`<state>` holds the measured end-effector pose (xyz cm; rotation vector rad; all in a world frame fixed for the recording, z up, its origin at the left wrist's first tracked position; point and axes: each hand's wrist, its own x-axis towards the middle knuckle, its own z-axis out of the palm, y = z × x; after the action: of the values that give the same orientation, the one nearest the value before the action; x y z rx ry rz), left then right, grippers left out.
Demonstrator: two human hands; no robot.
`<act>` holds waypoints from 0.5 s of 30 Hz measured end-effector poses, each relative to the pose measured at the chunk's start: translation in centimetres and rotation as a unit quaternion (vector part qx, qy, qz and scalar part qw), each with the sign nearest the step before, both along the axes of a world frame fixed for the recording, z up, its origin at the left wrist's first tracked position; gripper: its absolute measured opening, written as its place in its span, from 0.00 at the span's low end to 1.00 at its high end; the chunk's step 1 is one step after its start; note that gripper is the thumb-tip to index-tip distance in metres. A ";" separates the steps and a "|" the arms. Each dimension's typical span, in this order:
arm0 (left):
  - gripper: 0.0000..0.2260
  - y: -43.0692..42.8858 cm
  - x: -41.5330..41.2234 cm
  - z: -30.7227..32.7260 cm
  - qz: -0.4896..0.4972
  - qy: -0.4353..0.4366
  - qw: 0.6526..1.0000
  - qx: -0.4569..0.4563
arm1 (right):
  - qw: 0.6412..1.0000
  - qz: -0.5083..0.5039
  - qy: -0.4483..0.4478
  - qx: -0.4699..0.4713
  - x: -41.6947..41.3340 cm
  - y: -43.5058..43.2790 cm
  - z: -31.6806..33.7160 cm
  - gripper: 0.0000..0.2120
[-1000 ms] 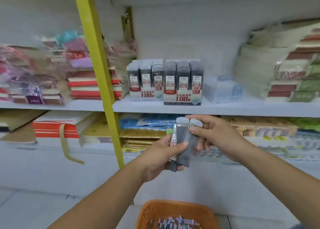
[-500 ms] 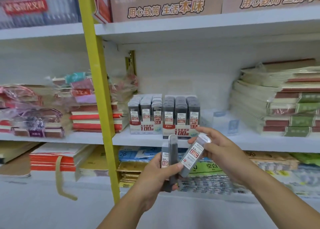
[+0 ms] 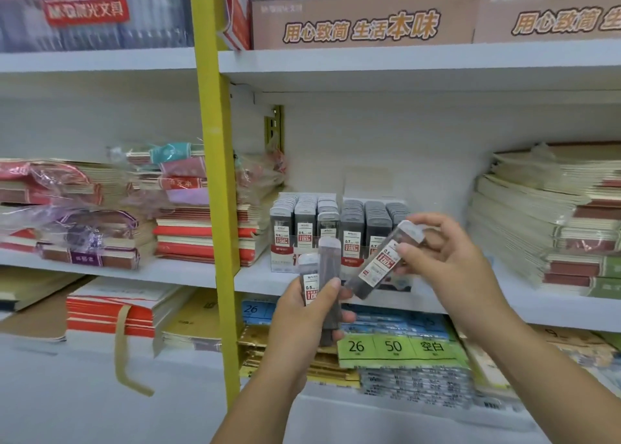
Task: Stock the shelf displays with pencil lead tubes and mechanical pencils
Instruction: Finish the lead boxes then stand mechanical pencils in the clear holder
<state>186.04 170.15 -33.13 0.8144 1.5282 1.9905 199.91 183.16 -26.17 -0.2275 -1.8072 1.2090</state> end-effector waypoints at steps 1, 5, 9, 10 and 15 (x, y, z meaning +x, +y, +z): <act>0.08 -0.2 -0.5 0.2 0.014 -0.002 1.000 0.012 | 1.000 -0.006 0.008 0.030 -0.7 -0.2 1.2 0.14; 0.07 -1.0 -2.6 0.5 0.056 -0.002 0.998 0.032 | 0.981 -0.037 -0.012 0.188 -4.2 -1.0 5.2 0.15; 0.06 -1.6 -4.5 0.3 0.081 -0.011 0.995 0.059 | 0.940 -0.092 -0.094 0.315 -7.9 -1.1 6.4 0.13; 0.06 -1.7 -4.9 0.2 0.086 -0.010 0.994 0.063 | 0.936 -0.092 -0.102 0.323 -8.5 -1.0 6.4 0.13; 0.07 -1.8 -6.6 -0.2 0.094 -0.010 0.993 0.077 | 0.933 -0.088 -0.128 0.326 -11.6 -0.5 6.5 0.13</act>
<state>179.46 168.38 -33.29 0.7318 1.5027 2.2696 188.34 182.70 -19.65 -0.1613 -2.2572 0.4202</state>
